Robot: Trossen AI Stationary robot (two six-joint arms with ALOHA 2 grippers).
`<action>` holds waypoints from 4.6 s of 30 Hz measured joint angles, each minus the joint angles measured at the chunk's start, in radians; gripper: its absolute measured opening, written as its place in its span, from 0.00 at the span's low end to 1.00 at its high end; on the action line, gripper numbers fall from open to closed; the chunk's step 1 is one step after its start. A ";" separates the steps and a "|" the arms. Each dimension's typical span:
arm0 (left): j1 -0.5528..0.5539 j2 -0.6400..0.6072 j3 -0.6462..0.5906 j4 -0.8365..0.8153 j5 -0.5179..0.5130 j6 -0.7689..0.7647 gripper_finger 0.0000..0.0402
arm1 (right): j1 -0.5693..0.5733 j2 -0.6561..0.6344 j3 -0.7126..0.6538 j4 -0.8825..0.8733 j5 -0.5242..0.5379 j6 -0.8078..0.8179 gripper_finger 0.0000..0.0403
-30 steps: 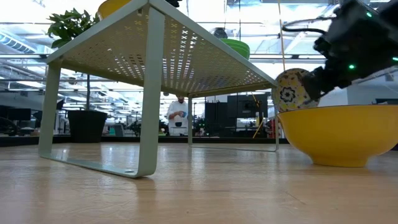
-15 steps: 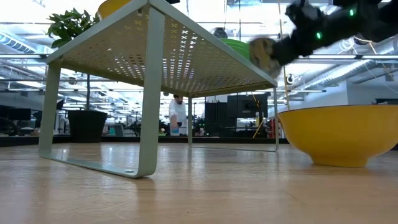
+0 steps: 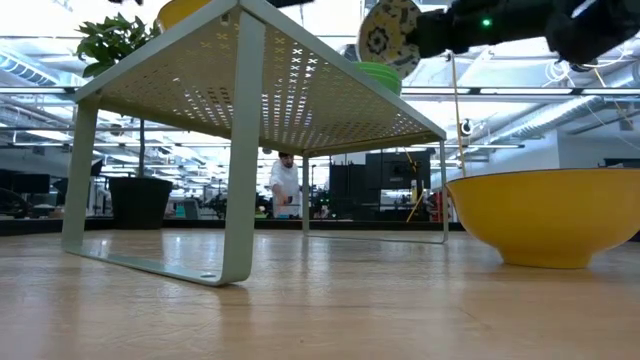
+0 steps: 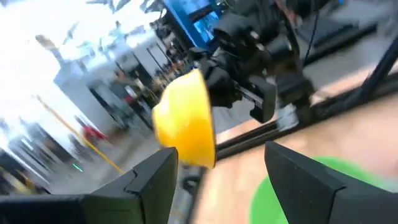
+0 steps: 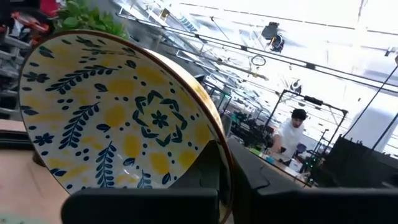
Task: Pick & Place Mini bowls
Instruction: Stack the bottom patterned bowl on the patterned bowl on the shelf
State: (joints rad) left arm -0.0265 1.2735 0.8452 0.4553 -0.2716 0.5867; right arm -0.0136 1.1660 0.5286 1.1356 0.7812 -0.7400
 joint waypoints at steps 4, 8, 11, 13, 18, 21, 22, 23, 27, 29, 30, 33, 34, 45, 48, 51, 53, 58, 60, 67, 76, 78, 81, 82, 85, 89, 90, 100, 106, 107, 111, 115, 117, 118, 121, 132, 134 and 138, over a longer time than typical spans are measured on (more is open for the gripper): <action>-0.001 0.121 0.000 0.160 -0.001 0.276 0.61 | -0.001 0.047 0.056 0.004 -0.043 -0.012 0.00; -0.010 0.205 0.000 0.407 -0.073 0.395 0.61 | 0.003 0.085 0.120 0.007 -0.080 -0.041 0.00; -0.015 0.229 0.000 0.534 -0.129 0.412 0.61 | 0.002 0.109 0.151 0.013 -0.079 -0.055 0.00; -0.011 0.231 0.000 0.560 -0.140 0.405 0.61 | 0.002 0.121 0.165 0.012 -0.082 -0.054 0.00; -0.003 0.232 0.000 0.558 -0.140 0.381 0.61 | 0.003 0.160 0.198 0.048 -0.132 -0.052 0.00; -0.001 0.231 0.000 0.557 -0.141 0.385 0.61 | 0.003 0.181 0.224 0.052 -0.139 -0.053 0.00; -0.001 0.231 0.000 0.557 -0.142 0.385 0.61 | 0.005 0.190 0.231 0.050 -0.150 -0.053 0.00; -0.001 0.231 0.000 0.557 -0.150 0.386 0.61 | 0.005 0.198 0.238 0.048 -0.158 -0.051 0.00; -0.001 0.230 0.000 0.566 -0.176 0.406 0.61 | 0.015 0.224 0.263 0.043 -0.174 -0.045 0.00; -0.002 0.231 -0.001 0.562 -0.198 0.417 0.61 | 0.021 0.228 0.263 0.041 -0.171 -0.059 0.00; -0.002 0.231 -0.001 0.561 -0.208 0.420 0.61 | 0.021 0.230 0.263 0.041 -0.170 -0.058 0.00; -0.002 0.231 -0.001 0.562 -0.224 0.427 0.61 | 0.021 0.234 0.264 0.041 -0.170 -0.054 0.00; -0.002 0.231 -0.002 0.563 -0.224 0.427 0.61 | 0.021 0.234 0.264 0.040 -0.170 -0.052 0.00; -0.018 0.231 0.000 0.625 -0.290 0.422 0.25 | 0.023 0.240 0.266 0.015 -0.150 -0.019 0.01; -0.024 0.231 0.000 0.637 -0.329 0.423 0.21 | 0.022 0.240 0.266 -0.021 -0.150 0.035 0.03; -0.034 0.233 0.000 0.667 -0.374 0.428 0.20 | 0.023 0.239 0.266 -0.055 -0.154 0.074 0.06; -0.038 0.233 0.000 0.671 -0.396 0.436 0.13 | 0.023 0.239 0.265 -0.087 -0.159 0.102 0.12; -0.048 0.232 -0.002 0.716 -0.479 0.474 0.04 | 0.027 0.239 0.263 -0.184 -0.185 0.165 0.30; -0.051 0.232 -0.002 0.713 -0.512 0.496 0.03 | 0.035 0.238 0.264 -0.241 -0.179 0.187 0.36; -0.089 0.182 0.025 0.726 -0.643 0.603 0.03 | 0.123 0.237 0.262 -0.324 -0.005 0.159 0.48; -0.164 0.080 0.280 0.451 -0.982 0.794 0.03 | 0.244 0.230 0.262 -0.326 0.290 0.057 0.48; -0.165 0.066 0.357 0.271 -0.994 0.731 0.03 | 0.261 0.230 0.262 -0.323 0.346 0.031 0.47; -0.149 0.064 0.459 0.017 -1.004 0.604 0.03 | 0.282 0.230 0.262 -0.326 0.415 0.003 0.46; -0.139 0.064 0.487 -0.065 -1.009 0.557 0.03 | 0.288 0.230 0.262 -0.325 0.434 -0.006 0.45; -0.107 0.062 0.561 -0.324 -0.963 0.368 0.03 | 0.303 0.230 0.262 -0.325 0.484 -0.036 0.44; -0.063 0.064 0.646 -0.727 -0.851 0.047 0.03 | 0.316 0.230 0.262 -0.325 0.535 -0.056 0.44; -0.050 0.064 0.666 -0.824 -0.801 -0.039 0.03 | 0.318 0.230 0.262 -0.325 0.546 -0.058 0.44; 0.073 0.071 0.838 -1.466 0.237 -0.532 0.03 | 0.316 0.230 0.262 -0.324 0.554 -0.061 0.43; -0.034 0.094 0.837 -1.685 0.453 -0.520 0.03 | 0.315 0.230 0.262 -0.321 0.554 -0.058 0.42; -0.054 0.106 0.831 -1.685 0.437 -0.532 0.03 | 0.315 0.230 0.262 -0.321 0.554 -0.057 0.42; -0.124 0.159 0.823 -1.649 0.320 -0.532 0.03 | 0.315 0.230 0.262 -0.320 0.554 -0.042 0.42; -0.130 0.229 0.823 -1.641 0.335 -0.472 0.03 | 0.315 0.231 0.262 -0.320 0.554 -0.039 0.42; -0.118 0.261 0.825 -1.620 0.335 -0.441 0.03 | 0.315 0.231 0.262 -0.321 0.553 -0.039 0.42; -0.110 0.276 0.831 -1.617 0.335 -0.426 0.03 | 0.315 0.231 0.262 -0.321 0.553 -0.039 0.42; -0.075 0.317 0.851 -1.619 0.357 -0.387 0.03 | 0.315 0.231 0.262 -0.321 0.553 -0.039 0.41; 0.041 0.395 0.862 -1.615 0.437 -0.378 0.03 | 0.315 0.231 0.262 -0.325 0.553 -0.039 0.41; 0.051 0.405 0.862 -1.619 0.437 -0.385 0.03 | 0.315 0.231 0.262 -0.325 0.553 -0.039 0.41; 0.063 0.410 0.862 -1.648 0.435 -0.417 0.03 | 0.315 0.231 0.262 -0.325 0.553 -0.039 0.41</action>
State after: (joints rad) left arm 0.0363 1.6836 1.7073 -1.1925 0.1630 0.1693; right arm 0.3012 1.3968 0.7910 0.8106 1.3346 -0.7788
